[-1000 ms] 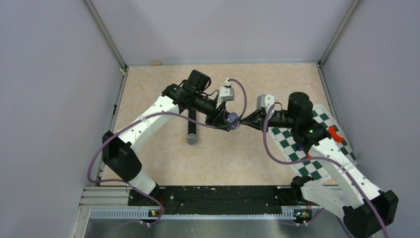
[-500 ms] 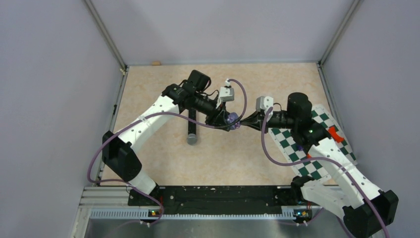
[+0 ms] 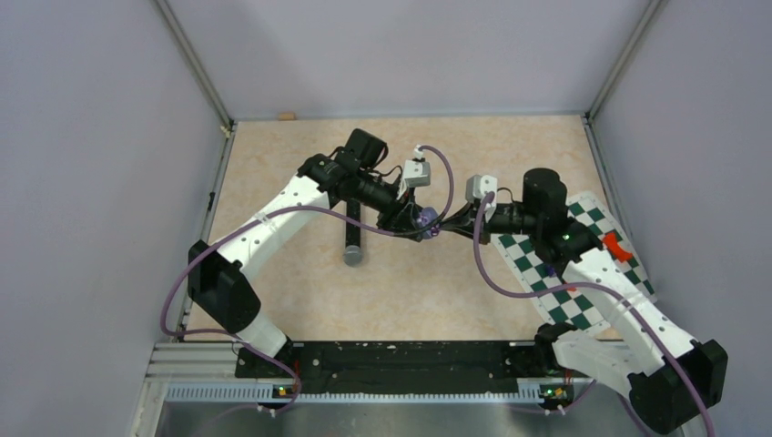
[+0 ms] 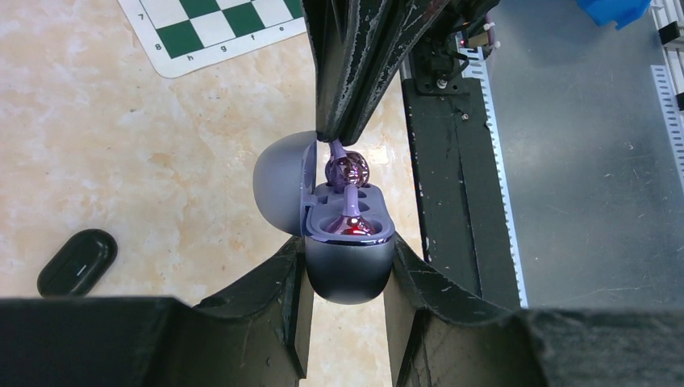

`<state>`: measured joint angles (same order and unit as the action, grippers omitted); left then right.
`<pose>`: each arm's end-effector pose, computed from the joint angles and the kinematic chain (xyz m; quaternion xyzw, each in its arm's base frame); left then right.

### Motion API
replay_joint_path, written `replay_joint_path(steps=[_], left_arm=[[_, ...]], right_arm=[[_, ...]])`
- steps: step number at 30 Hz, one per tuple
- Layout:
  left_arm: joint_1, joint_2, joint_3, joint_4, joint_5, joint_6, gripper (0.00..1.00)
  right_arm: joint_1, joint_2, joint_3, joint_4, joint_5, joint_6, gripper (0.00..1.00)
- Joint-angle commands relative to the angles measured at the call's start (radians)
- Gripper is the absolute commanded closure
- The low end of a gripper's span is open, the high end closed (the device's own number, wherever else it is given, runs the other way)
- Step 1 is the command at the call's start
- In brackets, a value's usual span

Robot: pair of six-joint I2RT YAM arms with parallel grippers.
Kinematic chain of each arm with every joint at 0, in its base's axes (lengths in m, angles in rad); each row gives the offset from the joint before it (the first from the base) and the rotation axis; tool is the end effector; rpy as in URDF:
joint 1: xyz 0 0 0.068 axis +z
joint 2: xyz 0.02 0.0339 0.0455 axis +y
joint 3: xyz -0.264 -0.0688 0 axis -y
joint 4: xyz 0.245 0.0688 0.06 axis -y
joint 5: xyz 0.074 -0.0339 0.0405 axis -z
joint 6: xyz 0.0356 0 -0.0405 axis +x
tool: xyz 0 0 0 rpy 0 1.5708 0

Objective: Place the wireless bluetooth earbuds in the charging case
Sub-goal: Insert the right earbud into the right side groove of the charging case.

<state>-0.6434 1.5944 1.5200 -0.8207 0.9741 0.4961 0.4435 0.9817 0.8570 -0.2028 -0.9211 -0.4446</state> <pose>0.2494 -0.2238 0.3457 0.5804 0.6184 -0.4619 0.2596 0.1814 0.1176 0.3313 -0.5466 0.5464 0.3610 0.5219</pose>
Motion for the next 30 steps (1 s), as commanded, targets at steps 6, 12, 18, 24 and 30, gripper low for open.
replay_joint_path(steps=[6, 12, 18, 24, 30], left_arm=[[-0.007, -0.019, 0.025, 0.013, 0.021, 0.008, 1.00], [-0.009, -0.015, 0.026, 0.012, 0.018, 0.011, 1.00], [-0.010, -0.015, 0.031, 0.007, 0.017, 0.013, 1.00], [-0.010, -0.015, 0.030, 0.006, 0.015, 0.015, 1.00], [-0.012, -0.014, 0.035, 0.004, 0.015, 0.015, 1.00]], right_arm=[[0.042, 0.018, -0.010, 0.057, -0.002, 0.017, 1.00], [0.046, 0.016, -0.012, 0.059, -0.004, 0.015, 1.00], [0.051, 0.024, -0.013, 0.054, -0.013, 0.016, 1.00], [0.052, 0.021, -0.008, 0.054, -0.017, 0.022, 0.98], [0.053, 0.015, -0.003, 0.047, -0.052, 0.030, 0.97]])
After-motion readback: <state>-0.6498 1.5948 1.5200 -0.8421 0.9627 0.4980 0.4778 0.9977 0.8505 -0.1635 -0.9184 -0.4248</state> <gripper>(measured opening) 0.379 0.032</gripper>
